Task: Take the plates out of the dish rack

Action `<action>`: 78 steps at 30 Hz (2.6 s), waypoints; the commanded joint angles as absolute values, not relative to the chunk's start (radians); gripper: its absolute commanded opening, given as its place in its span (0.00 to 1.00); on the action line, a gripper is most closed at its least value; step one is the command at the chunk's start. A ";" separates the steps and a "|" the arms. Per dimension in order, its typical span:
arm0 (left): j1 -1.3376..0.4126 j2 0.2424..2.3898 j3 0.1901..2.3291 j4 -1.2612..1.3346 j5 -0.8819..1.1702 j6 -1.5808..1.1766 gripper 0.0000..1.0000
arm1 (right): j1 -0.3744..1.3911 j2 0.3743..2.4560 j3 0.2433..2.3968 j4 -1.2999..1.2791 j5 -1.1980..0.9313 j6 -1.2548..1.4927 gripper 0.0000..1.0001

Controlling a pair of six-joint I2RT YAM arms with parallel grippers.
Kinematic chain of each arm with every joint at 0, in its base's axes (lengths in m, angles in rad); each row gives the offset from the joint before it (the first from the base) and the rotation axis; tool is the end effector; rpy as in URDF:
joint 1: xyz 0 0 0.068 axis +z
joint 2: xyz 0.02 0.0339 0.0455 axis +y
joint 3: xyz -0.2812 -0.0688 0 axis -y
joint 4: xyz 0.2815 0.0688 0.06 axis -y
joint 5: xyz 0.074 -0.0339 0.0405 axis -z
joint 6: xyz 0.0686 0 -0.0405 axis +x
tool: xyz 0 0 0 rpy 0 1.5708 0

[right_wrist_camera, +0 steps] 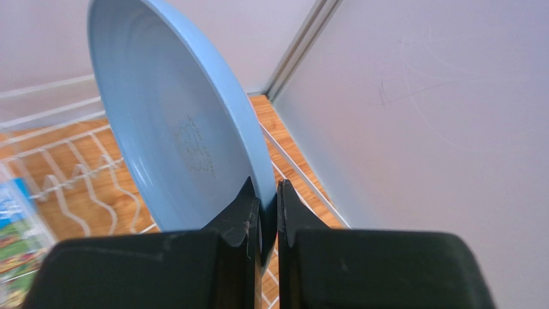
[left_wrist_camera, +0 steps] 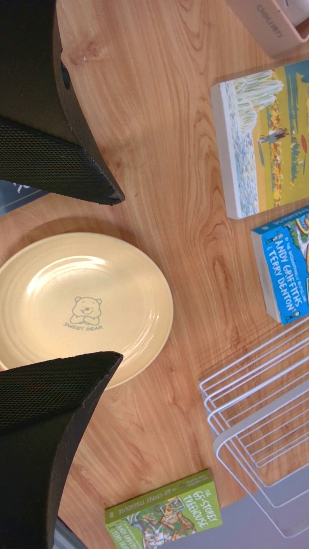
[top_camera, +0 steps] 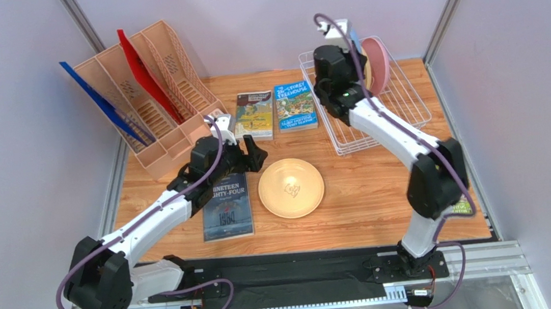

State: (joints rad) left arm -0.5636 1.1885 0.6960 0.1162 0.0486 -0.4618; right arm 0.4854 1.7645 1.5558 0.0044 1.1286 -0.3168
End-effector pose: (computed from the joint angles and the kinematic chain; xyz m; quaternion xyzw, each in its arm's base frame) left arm 0.2722 -0.1759 0.2418 0.0557 0.8249 -0.2933 0.4801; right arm 0.4386 0.1613 0.3688 0.0550 0.7351 -0.3684 0.5665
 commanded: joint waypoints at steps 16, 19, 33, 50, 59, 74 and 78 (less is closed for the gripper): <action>-0.578 1.297 0.776 0.354 0.278 -0.544 0.90 | 0.482 1.116 1.092 -0.485 0.120 0.421 0.00; -0.595 1.339 0.781 0.386 0.270 -0.568 0.89 | 0.483 1.056 1.014 -0.465 0.072 0.462 0.00; -0.653 1.376 0.770 0.449 0.218 -0.597 0.24 | 0.482 0.928 0.877 -0.399 -0.068 0.569 0.00; -0.661 1.307 0.680 0.322 0.077 -0.566 0.00 | 0.433 0.928 0.927 -0.488 0.115 0.480 0.85; -0.660 1.292 0.664 0.223 -0.041 -0.555 0.00 | 0.367 0.951 0.972 -0.517 0.173 0.422 0.87; -0.661 1.358 0.663 0.133 -0.058 -0.595 0.00 | 0.207 1.204 1.189 -0.522 0.227 0.360 0.88; -0.663 1.361 0.650 0.135 -0.046 -0.611 0.00 | 0.169 1.273 1.225 -0.508 0.199 0.371 0.88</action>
